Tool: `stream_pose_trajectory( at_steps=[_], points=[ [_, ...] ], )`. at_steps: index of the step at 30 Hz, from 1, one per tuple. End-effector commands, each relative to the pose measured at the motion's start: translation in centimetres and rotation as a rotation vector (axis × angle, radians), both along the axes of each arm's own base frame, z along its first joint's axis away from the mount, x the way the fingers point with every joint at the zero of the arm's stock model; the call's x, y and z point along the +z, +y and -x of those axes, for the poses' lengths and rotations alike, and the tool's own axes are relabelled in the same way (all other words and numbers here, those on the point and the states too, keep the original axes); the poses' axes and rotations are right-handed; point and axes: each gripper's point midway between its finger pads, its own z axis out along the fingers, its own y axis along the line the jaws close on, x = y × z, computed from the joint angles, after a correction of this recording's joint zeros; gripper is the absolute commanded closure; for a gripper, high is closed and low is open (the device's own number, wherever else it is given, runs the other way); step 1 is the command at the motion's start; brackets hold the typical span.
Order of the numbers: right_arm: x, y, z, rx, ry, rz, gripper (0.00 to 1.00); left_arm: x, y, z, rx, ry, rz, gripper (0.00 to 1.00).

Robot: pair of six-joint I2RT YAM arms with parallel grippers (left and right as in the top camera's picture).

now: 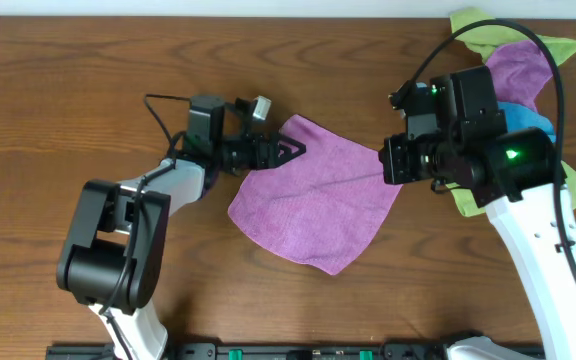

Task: Fold the cloth
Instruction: 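Grasp the cloth's left corner with the left gripper, right grips right corner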

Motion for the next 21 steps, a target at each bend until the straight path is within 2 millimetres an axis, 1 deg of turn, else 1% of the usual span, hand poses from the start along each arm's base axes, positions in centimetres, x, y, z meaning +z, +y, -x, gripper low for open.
stream_pose_trajectory(
  at_steps=[1,4,5,6,8,9,10,11,13,14,19,21],
  points=[
    [0.1,0.3,0.4,0.003,0.006,-0.01,0.98,-0.7,0.6,-0.8,0.028,-0.024,-0.028,0.34],
    [0.0,0.3,0.5,0.004,0.009,-0.009,0.98,-1.5,1.4,-1.3,0.062,-0.029,-0.07,0.37],
    [0.0,0.3,0.5,0.004,0.009,-0.009,0.99,-2.1,1.6,-1.2,0.067,-0.019,-0.093,0.4],
    [0.0,0.2,0.4,0.002,0.008,-0.006,0.98,-2.8,1.9,-1.0,0.068,-0.009,-0.122,0.46],
    [-0.2,-0.3,0.1,-0.017,-0.002,0.025,0.98,-4.2,2.4,-0.3,0.066,0.022,-0.179,0.64],
    [-0.5,-1.0,-0.1,-0.036,-0.011,0.059,0.98,-5.2,2.9,0.3,0.066,0.045,-0.223,0.76],
    [-0.8,-1.4,-0.3,-0.049,-0.016,0.08,0.99,-6.1,3.3,0.8,0.064,0.069,-0.263,0.82],
    [-1.1,-1.4,-0.4,-0.051,-0.014,0.083,0.98,-6.6,3.5,1.2,0.061,0.085,-0.289,0.85],
    [-2.1,-1.4,-0.3,-0.05,-0.001,0.088,0.98,-7.3,3.9,1.9,0.051,0.103,-0.325,0.94],
    [-2.8,-1.4,-0.3,-0.05,0.006,0.089,0.99,-7.7,4.1,2.1,0.054,0.121,-0.343,0.94],
    [-8.0,-1.4,-0.5,-0.104,0.051,0.072,0.98,-9.9,5.9,3.5,0.08,0.204,-0.471,0.94],
    [-9.3,-1.3,-0.6,-0.121,0.056,0.059,0.99,-10.9,6.9,4.0,0.099,0.236,-0.541,0.94]
  ],
)
